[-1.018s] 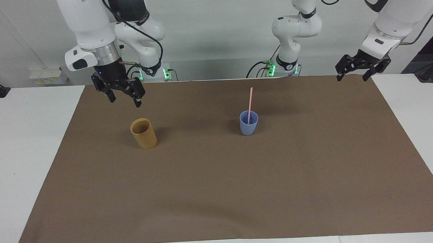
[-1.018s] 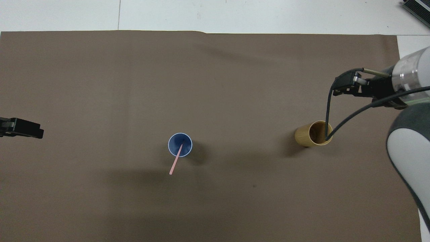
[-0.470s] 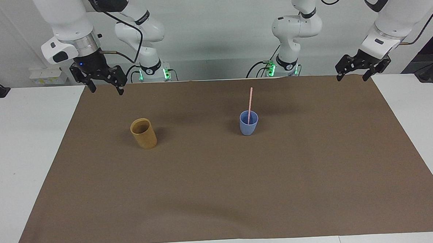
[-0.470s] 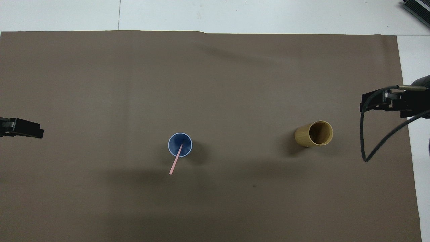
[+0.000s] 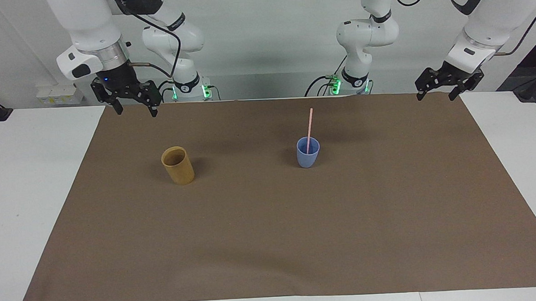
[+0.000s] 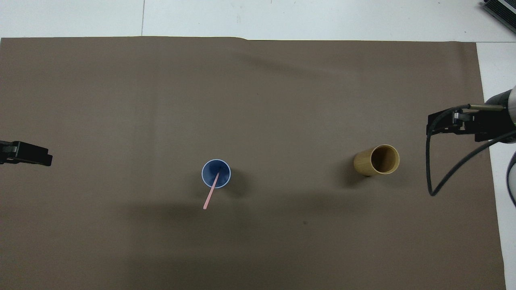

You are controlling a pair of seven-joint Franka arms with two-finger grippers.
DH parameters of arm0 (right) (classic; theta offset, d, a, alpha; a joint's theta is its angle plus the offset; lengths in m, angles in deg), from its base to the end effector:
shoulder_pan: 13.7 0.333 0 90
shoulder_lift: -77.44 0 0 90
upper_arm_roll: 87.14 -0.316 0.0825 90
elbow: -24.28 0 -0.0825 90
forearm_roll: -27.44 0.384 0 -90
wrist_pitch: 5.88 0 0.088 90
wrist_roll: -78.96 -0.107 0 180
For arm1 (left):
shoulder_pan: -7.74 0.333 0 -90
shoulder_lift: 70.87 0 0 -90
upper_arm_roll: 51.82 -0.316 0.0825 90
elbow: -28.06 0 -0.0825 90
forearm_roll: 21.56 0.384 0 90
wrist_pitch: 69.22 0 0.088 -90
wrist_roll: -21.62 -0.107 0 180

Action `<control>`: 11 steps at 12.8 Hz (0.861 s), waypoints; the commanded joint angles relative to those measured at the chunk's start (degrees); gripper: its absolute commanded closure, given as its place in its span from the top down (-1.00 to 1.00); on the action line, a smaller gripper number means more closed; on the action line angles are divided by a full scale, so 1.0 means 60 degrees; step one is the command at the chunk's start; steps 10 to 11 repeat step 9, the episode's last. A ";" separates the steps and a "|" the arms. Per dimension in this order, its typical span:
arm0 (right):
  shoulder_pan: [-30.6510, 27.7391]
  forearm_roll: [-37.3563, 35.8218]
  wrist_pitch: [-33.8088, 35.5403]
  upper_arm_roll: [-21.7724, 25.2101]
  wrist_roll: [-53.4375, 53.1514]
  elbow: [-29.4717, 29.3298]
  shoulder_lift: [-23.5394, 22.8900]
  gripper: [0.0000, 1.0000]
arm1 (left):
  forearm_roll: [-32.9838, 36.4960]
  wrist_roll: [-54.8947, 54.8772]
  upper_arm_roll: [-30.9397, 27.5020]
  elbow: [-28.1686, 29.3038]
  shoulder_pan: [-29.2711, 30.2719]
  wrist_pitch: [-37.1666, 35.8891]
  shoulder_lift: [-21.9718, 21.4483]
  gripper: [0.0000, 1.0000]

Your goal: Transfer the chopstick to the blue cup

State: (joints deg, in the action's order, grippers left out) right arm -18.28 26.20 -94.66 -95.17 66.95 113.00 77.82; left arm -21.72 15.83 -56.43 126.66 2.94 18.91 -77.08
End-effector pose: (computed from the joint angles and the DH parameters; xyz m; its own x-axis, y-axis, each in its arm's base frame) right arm 0.5498 0.0311 0.6368 0.9887 -0.1492 0.0121 -0.1495 -0.9886 0.0205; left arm 0.5148 0.0001 0.6091 0.9917 -0.1054 -0.0731 -0.1043 -0.9944 0.0190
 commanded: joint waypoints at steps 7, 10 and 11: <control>-0.0027 0.0222 -0.0085 -0.0038 -0.0167 0.0755 0.0552 1.00 | 0.0115 0.0100 0.0035 -0.0100 0.0053 -0.0113 -0.0049 1.00; -0.0027 0.0222 -0.0085 -0.0038 -0.0167 0.0726 0.0552 1.00 | 0.0115 0.0100 0.0035 -0.0100 0.0053 -0.0113 -0.0049 1.00; -0.0027 0.0222 -0.0085 -0.0038 -0.0167 0.0726 0.0552 1.00 | 0.0115 0.0100 0.0035 -0.0100 0.0053 -0.0113 -0.0049 1.00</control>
